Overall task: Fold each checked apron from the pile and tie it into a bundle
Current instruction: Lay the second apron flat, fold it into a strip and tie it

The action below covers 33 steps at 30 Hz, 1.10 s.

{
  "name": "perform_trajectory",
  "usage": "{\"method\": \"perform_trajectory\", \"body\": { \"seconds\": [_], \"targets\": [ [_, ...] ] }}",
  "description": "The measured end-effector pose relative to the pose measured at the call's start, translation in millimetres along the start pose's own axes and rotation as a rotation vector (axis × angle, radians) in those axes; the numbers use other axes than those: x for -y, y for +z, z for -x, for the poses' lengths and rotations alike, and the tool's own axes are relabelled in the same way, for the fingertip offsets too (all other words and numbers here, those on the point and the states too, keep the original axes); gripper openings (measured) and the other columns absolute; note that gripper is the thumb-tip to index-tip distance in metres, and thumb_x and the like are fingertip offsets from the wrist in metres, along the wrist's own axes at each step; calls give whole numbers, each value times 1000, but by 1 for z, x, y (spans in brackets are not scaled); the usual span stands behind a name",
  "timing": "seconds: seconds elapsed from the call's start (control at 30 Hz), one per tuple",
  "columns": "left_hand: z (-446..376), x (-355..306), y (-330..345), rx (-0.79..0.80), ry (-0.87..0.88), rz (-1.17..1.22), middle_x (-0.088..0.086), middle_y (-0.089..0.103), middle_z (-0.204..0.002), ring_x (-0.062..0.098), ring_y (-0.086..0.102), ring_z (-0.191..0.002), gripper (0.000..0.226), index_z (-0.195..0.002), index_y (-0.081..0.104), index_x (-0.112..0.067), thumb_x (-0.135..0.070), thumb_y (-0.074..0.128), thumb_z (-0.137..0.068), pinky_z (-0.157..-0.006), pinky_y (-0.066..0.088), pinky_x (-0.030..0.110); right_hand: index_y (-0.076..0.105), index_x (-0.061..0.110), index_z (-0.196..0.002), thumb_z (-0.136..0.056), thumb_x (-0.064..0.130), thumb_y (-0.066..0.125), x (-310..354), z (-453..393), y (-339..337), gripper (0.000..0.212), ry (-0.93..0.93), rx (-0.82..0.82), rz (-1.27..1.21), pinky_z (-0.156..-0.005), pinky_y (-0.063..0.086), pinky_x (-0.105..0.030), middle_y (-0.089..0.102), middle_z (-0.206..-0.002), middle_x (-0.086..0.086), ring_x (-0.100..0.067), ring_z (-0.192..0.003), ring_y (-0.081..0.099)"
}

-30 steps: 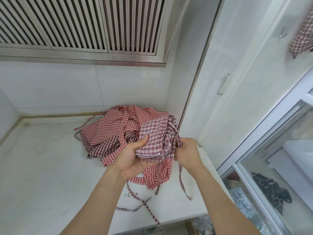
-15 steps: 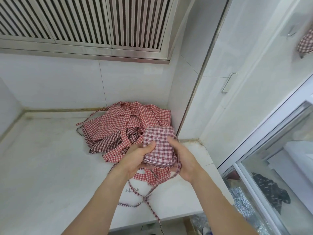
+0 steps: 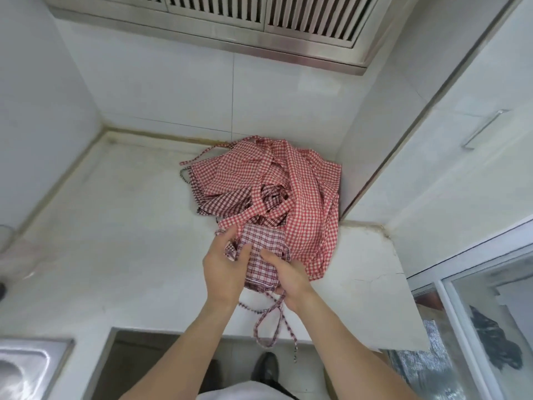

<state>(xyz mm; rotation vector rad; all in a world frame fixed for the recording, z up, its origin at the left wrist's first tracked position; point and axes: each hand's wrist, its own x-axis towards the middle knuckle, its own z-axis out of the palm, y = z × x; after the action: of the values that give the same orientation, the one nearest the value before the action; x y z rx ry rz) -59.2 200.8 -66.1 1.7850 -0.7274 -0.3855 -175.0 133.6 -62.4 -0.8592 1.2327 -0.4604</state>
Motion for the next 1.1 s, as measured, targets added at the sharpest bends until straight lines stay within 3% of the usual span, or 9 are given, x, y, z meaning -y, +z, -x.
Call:
{"method": "perform_trajectory", "body": {
  "seconds": [0.17,0.33,0.5,0.6,0.77,0.83,0.9,1.03,1.1],
  "targets": [
    [3,41,-21,120,340,-253,2,73,-104,11,62,-98,25,-105,77,-12,3,70,-86,-92,51,25,71,12,-104,-78,35,80,-28,-8,28,36,66,44,260,-58,54,-24,77,-91,-2,-16,-79,73],
    [1,72,-24,491,146,-285,1,74,-104,6,64,-91,30,-107,75,-12,4,54,-94,-90,53,24,61,10,-84,-89,35,61,-67,-18,45,25,147,144,576,-51,40,-27,58,-73,-6,-17,-63,51],
    [4,97,-19,662,76,-325,3,67,-104,8,60,-89,28,-116,66,-9,-1,56,-92,-79,36,1,60,12,-76,-92,16,59,-80,-28,37,17,183,244,667,-51,45,-24,60,-67,0,-13,-61,51],
    [0,101,-14,747,59,-325,-5,58,-93,0,53,-77,30,-117,63,-12,-8,67,-88,-70,40,4,61,14,-66,-87,18,69,-63,-32,9,23,194,340,739,-51,38,-23,55,-59,6,-9,-55,46],
    [0,108,-9,770,79,-334,-6,53,-90,7,51,-76,34,-117,63,-11,-7,72,-85,-74,46,20,69,14,-85,-99,34,59,21,-38,-46,27,78,403,1001,-54,38,-24,46,-67,2,-13,-60,40],
    [-1,110,-9,778,75,-345,-9,51,-90,5,50,-76,38,-121,62,-12,-8,72,-85,-75,47,17,66,17,-74,-99,33,58,67,-41,-62,31,-61,320,990,-60,39,-30,44,-62,1,-14,-59,40],
    [-1,112,-7,786,71,-333,-10,51,-89,5,51,-76,41,-125,62,-13,-7,72,-86,-76,51,21,62,14,-65,-96,28,62,103,-47,-73,35,-194,96,778,-67,38,-35,45,-59,2,-15,-60,41],
    [-3,113,-4,788,91,-350,-8,52,-90,9,52,-78,42,-126,62,-17,-8,72,-87,-79,54,28,65,1,-99,-89,15,64,117,-50,-80,18,-679,-617,688,-78,39,-22,55,-91,-4,-16,-82,51],
    [-4,114,-3,785,121,-366,-9,52,-89,8,51,-78,33,-119,66,-18,-9,71,-87,-79,53,28,62,3,-101,-86,6,61,89,-39,-65,15,-872,-776,617,-79,38,-12,54,-97,-4,-10,-82,52]
  ]
}}
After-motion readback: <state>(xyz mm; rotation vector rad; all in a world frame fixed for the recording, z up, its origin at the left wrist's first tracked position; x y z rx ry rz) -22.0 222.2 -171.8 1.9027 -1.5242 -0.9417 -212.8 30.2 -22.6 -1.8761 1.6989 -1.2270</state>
